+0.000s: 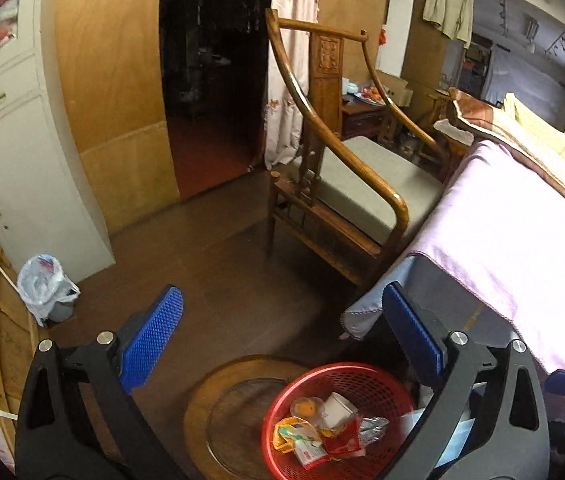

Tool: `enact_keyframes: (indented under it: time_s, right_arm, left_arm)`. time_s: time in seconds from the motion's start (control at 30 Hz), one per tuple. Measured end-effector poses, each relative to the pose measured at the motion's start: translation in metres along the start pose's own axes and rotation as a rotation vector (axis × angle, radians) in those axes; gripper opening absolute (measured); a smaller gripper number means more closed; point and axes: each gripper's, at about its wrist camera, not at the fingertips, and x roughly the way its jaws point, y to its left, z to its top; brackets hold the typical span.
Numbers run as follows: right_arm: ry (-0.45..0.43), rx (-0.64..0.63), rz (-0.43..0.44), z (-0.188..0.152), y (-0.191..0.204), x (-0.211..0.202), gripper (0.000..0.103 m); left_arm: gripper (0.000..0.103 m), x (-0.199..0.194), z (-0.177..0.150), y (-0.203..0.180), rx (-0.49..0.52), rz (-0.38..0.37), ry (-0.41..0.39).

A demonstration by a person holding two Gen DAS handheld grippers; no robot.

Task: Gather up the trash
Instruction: 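Carry the jelly cup and blue mask to the red wastebasket and release them, then bring both grippers back over the table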

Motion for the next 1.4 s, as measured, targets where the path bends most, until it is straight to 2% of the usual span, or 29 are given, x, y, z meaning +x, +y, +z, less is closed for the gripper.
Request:
enact_keyframes:
  time_s: [0.1, 0.3, 0.4, 0.57, 0.7, 0.83, 1.03, 1.23, 1.4]
  right_arm:
    - [-0.018, 0.017, -0.032, -0.003, -0.009, -0.008, 0.050]
    - [-0.107, 0.089, -0.121, -0.017, -0.048, -0.052, 0.055]
    - [-0.170, 0.133, -0.176, -0.027, -0.069, -0.081, 0.058]
    - [-0.284, 0.225, -0.259, -0.054, -0.101, -0.135, 0.070]
    - [-0.383, 0.313, -0.348, -0.089, -0.136, -0.187, 0.079]
    - [-0.455, 0.389, -0.448, -0.126, -0.174, -0.230, 0.085]
    - [-0.472, 0.536, -0.624, -0.185, -0.248, -0.278, 0.086]
    - [-0.471, 0.673, -0.689, -0.226, -0.308, -0.304, 0.086]
    - [-0.462, 0.727, -0.694, -0.230, -0.346, -0.311, 0.086]
  left_arm:
    - [0.096, 0.000, -0.001, -0.005, 0.008, 0.003, 0.003]
    - [0.096, -0.011, -0.006, -0.035, 0.052, -0.052, 0.009]
    - [0.096, -0.023, -0.011, -0.064, 0.109, -0.096, 0.008]
    - [0.096, -0.043, -0.018, -0.118, 0.189, -0.180, 0.016]
    - [0.096, -0.055, -0.022, -0.170, 0.256, -0.272, 0.040]
    - [0.096, -0.064, -0.029, -0.241, 0.369, -0.341, 0.046]
    - [0.096, -0.065, -0.039, -0.354, 0.534, -0.455, 0.071]
    - [0.096, -0.056, -0.054, -0.457, 0.660, -0.528, 0.091]
    - [0.096, -0.044, -0.061, -0.519, 0.720, -0.553, 0.111]
